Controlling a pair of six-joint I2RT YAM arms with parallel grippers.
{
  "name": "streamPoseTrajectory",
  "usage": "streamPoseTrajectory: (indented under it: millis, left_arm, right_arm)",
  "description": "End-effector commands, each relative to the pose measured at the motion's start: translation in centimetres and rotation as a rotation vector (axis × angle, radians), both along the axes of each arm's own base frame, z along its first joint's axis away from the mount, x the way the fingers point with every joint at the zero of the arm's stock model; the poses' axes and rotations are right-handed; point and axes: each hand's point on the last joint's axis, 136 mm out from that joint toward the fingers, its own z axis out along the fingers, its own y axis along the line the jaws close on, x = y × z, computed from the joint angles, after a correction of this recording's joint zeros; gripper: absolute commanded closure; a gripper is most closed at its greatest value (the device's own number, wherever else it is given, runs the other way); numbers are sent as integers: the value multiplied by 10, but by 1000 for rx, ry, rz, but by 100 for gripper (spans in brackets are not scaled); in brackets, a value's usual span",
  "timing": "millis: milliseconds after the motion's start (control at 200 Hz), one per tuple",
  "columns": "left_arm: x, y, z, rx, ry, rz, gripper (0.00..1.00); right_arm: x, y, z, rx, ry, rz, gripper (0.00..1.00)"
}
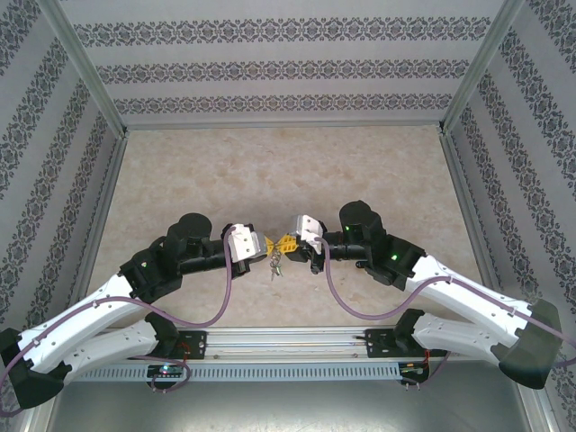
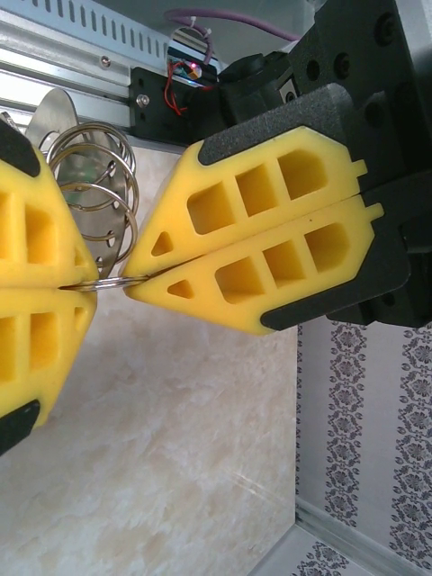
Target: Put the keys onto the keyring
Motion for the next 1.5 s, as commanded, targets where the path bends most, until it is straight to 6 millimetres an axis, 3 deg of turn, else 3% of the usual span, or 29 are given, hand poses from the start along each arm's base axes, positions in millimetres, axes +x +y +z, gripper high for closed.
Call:
streamPoseTrajectory:
  millis: [0,345,734,849,914,1169,1494]
  left_arm:
    - [-4,-1,3,-30,-2,-25,100]
    - [-9,0,17,-55,-18,-52,100]
    - [-3,4,8,-49,-6,-12,100]
    - [1,7,7,-30,-17,9,76]
    - [3,8,7,-12,-25,17,70]
    - [6,9,3,69,-31,13,71]
    - [1,9,11,79,-37,-19,74]
  right_arm:
    - [-4,5,38,91,-87,26,100]
    - [-8,3,40,117,-86,35,100]
    - [-12,3,37,118,-92,42,100]
    - [-9,2,34,88,-125,14,100]
    - [-6,0,31,73,-138,-2,100]
    - [-4,-2,25,-4,-175,-29,100]
    - [-3,3,12,-104,-217,-41,100]
